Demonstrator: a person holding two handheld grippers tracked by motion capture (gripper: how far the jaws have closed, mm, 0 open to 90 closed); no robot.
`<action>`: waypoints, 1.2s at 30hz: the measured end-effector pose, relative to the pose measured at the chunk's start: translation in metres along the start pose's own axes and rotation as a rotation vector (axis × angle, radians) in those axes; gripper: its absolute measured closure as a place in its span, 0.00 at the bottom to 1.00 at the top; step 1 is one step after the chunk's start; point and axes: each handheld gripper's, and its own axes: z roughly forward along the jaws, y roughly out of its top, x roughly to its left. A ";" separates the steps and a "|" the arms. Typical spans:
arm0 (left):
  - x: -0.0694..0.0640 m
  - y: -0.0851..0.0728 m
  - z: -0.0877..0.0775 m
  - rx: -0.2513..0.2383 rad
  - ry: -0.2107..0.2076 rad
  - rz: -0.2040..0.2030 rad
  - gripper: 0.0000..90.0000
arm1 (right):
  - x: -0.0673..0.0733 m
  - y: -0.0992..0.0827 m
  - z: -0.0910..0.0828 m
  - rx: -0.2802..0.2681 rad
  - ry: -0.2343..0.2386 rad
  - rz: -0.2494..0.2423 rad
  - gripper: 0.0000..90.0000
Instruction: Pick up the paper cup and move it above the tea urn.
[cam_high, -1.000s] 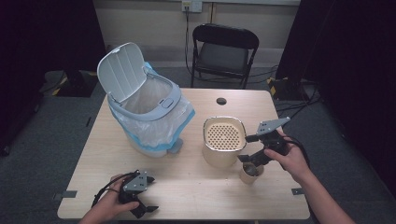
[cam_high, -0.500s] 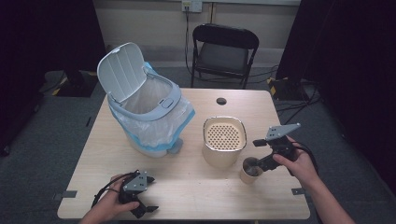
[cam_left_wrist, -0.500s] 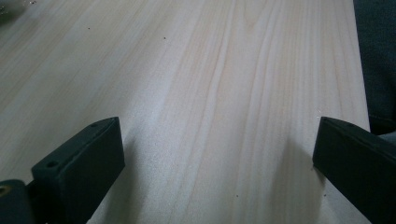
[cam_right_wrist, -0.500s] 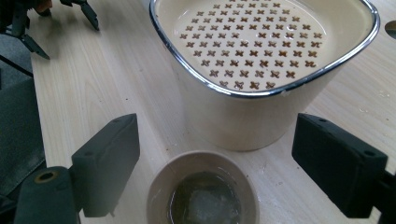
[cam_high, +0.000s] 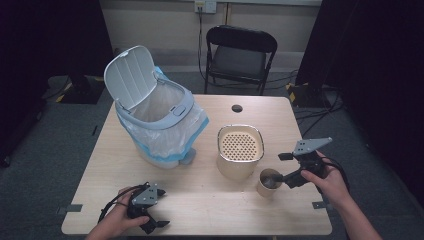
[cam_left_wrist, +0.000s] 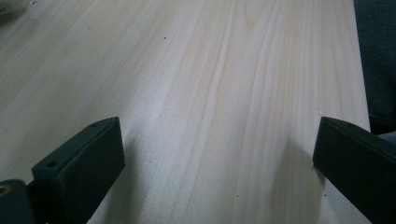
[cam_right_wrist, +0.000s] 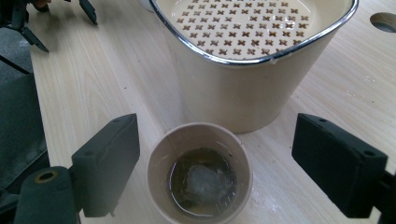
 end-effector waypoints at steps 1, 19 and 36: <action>0.000 0.000 0.000 0.000 0.000 0.000 0.02 | 0.000 -0.002 -0.001 0.001 -0.002 0.001 0.17; 0.000 0.000 0.000 -0.001 0.000 0.000 0.02 | 0.002 -0.034 -0.008 -0.002 -0.016 0.024 0.17; 0.000 0.000 0.000 0.000 0.000 0.000 0.02 | 0.005 -0.066 0.002 -0.015 -0.033 0.049 0.16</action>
